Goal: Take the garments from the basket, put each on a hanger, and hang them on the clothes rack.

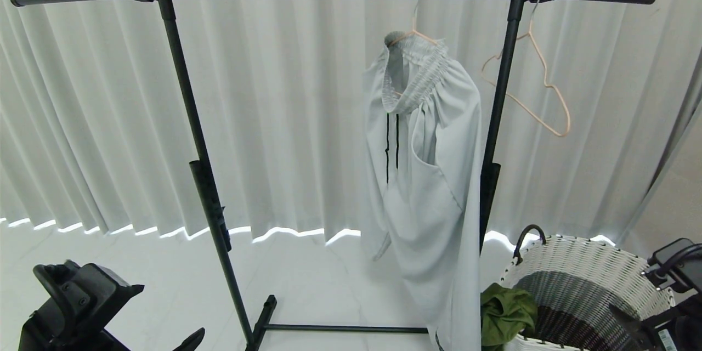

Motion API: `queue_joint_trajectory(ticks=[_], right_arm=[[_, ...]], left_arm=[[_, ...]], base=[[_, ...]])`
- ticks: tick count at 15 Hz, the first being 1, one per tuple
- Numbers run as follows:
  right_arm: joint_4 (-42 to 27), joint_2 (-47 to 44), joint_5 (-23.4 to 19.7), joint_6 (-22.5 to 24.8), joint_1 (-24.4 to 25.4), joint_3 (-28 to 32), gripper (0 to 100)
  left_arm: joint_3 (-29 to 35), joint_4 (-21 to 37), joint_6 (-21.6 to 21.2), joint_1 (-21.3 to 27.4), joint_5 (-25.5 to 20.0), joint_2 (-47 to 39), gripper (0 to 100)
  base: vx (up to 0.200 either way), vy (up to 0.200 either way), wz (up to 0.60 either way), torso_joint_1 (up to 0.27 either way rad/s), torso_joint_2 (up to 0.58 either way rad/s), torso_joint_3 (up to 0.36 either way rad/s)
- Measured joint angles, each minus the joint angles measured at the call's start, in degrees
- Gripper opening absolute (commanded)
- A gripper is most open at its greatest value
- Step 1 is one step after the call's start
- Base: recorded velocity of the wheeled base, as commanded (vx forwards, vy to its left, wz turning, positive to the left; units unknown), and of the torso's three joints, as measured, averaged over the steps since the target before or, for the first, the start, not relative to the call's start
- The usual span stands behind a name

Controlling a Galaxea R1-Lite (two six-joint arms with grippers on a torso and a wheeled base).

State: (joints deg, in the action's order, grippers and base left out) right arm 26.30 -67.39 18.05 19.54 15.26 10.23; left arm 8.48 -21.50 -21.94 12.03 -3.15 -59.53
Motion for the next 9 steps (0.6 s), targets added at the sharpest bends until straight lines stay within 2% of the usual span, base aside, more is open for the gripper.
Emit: queue_joint_trajectory(ticks=[4,6,9], right_arm=[[0.2,-6.2,0.0,-1.4,0.0,-0.3,100],[0.2,-9.2,-0.8,-2.4,0.1,-0.5,100],[0.3,-14.3,-4.5,-4.3,0.6,-0.8,100]], left_arm=[[0.9,0.0,0.0,0.0,0.0,-0.3,100],[1.7,0.0,0.0,0.0,0.0,-0.9,100],[2.2,0.0,-0.8,0.9,-0.2,-1.4,100]], base=[[0.200,0.000,0.00,0.000,0.00,0.000],[0.000,0.000,0.00,0.000,0.00,0.000],[0.000,0.000,0.00,0.000,0.00,0.000]])
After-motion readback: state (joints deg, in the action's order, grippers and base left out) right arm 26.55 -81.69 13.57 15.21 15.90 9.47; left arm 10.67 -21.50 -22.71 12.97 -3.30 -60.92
